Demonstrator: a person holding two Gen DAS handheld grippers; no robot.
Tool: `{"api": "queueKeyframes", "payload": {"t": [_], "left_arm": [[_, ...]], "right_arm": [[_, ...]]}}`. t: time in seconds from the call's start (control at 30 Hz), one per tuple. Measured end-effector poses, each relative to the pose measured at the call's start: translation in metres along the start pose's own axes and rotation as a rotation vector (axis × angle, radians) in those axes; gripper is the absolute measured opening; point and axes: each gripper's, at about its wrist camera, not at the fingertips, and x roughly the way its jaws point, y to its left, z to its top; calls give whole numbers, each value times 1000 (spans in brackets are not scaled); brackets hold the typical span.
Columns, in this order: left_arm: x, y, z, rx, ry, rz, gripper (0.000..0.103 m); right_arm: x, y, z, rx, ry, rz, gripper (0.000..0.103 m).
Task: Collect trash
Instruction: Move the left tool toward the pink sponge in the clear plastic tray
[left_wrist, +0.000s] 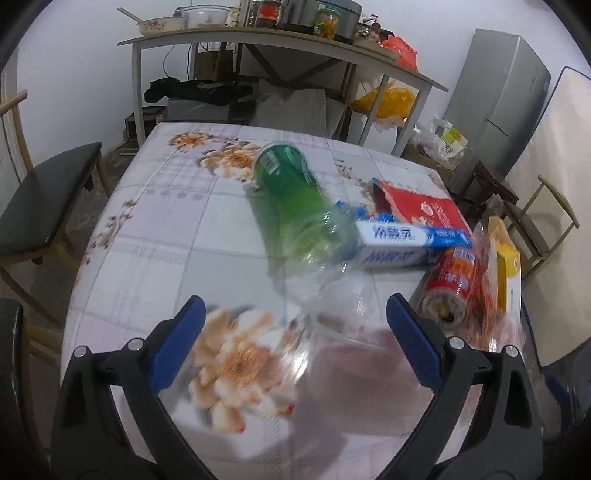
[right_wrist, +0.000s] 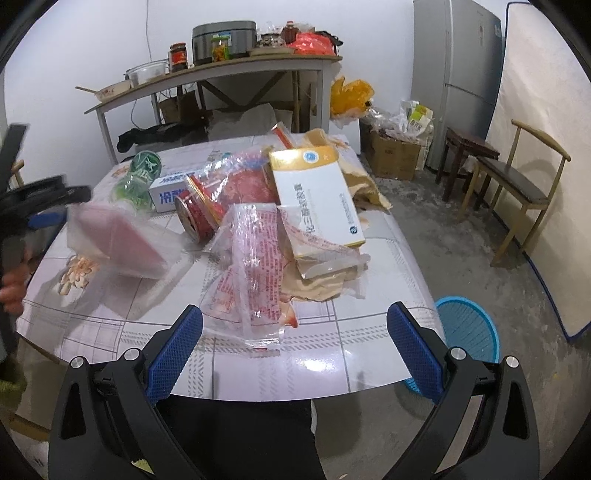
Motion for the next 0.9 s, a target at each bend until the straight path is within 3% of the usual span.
{"api": "queueKeyframes", "payload": {"t": [0.37, 0.5, 0.67, 0.83, 0.9], "left_arm": [[-19, 20, -57, 50, 31, -11, 94], [-36, 19, -56, 51, -33, -61, 94], [-61, -7, -48, 150, -127, -158, 94], [-58, -40, -53, 271, -93, -189, 94], [-50, -46, -54, 289, -52, -185, 88]], "right_arm": [[22, 5, -3, 7, 54, 2, 97], [25, 2, -5, 13, 75, -2, 97], [22, 1, -4, 3, 74, -7, 97], [14, -6, -4, 28, 52, 13, 97], [9, -11, -4, 38, 33, 34, 97]]}}
